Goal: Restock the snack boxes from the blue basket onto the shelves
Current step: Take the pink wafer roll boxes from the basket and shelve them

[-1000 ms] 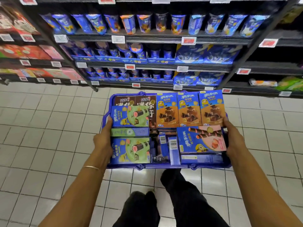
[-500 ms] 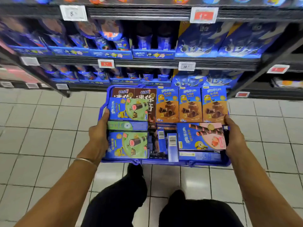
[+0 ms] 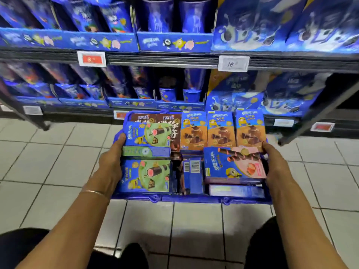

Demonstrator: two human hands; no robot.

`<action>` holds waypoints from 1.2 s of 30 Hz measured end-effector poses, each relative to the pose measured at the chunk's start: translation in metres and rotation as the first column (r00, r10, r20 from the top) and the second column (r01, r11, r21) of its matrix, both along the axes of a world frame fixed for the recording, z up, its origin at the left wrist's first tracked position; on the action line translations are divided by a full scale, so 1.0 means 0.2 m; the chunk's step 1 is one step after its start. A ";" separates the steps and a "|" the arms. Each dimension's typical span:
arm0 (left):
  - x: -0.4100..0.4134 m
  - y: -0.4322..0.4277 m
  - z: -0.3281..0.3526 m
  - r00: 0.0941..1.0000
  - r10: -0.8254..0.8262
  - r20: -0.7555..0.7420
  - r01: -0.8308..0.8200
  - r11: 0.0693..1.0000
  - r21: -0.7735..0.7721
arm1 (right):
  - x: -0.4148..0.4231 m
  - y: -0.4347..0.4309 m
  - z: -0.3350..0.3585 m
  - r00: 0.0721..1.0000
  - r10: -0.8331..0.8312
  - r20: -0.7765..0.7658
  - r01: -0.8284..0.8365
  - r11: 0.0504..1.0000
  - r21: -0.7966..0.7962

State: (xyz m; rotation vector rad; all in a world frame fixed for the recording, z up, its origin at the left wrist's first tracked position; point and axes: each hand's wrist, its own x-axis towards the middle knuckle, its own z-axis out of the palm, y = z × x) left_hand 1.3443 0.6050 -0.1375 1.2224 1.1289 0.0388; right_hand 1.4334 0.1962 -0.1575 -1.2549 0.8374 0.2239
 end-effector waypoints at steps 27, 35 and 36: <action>0.03 -0.25 0.41 0.957 -0.207 -0.202 0.289 0.692 0.661 | -0.19 0.03 0.30 0.974 0.207 0.093 -0.105 0.775 -0.623; -0.09 -0.57 0.42 0.888 -0.416 0.197 0.305 0.852 0.424 | -0.26 0.10 0.35 0.376 0.900 -0.220 -0.492 -0.008 -0.871; -0.09 -0.58 0.40 0.888 -0.411 0.206 0.305 0.863 0.403 | -0.26 0.11 0.34 0.354 0.897 -0.263 -0.501 -0.056 -0.864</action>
